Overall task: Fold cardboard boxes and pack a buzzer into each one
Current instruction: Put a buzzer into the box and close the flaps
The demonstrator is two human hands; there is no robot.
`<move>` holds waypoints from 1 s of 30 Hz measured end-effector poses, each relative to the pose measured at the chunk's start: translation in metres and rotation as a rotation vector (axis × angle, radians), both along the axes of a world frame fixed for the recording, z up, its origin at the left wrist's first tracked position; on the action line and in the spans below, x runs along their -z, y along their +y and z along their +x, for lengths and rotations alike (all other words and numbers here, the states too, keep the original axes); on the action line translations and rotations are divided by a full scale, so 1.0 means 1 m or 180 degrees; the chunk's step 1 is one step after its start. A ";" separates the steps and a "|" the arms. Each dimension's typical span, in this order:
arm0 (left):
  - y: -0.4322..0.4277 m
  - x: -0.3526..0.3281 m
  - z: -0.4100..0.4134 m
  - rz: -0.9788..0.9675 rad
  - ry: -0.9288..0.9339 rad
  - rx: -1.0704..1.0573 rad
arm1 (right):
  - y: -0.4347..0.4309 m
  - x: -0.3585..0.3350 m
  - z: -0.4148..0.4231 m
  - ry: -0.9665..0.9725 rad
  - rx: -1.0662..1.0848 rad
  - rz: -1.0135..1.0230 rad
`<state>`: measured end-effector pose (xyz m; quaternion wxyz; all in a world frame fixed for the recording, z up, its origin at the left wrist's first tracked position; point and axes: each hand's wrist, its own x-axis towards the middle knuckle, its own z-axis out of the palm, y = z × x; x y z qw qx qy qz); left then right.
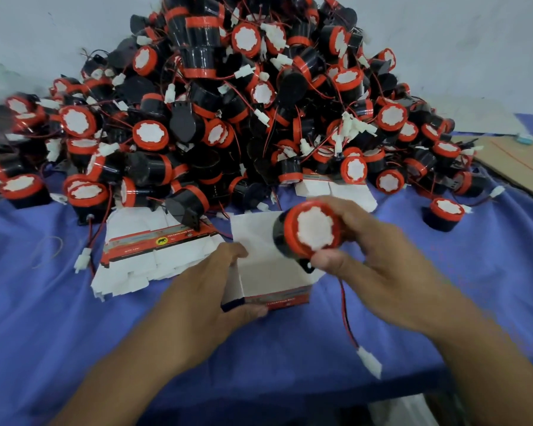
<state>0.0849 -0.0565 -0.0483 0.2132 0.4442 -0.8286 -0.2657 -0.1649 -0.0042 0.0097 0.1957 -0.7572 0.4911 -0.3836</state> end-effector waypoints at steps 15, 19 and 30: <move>0.001 -0.001 -0.007 -0.0219 0.0304 0.0204 | -0.007 0.032 0.038 0.2071 0.0674 -0.0914; 0.001 0.001 -0.007 -0.0257 0.0345 0.0170 | -0.006 0.031 0.042 0.2069 0.0496 -0.0756; -0.003 0.013 -0.001 -0.0375 0.0258 0.0198 | -0.008 0.033 0.040 0.1633 0.0211 -0.0240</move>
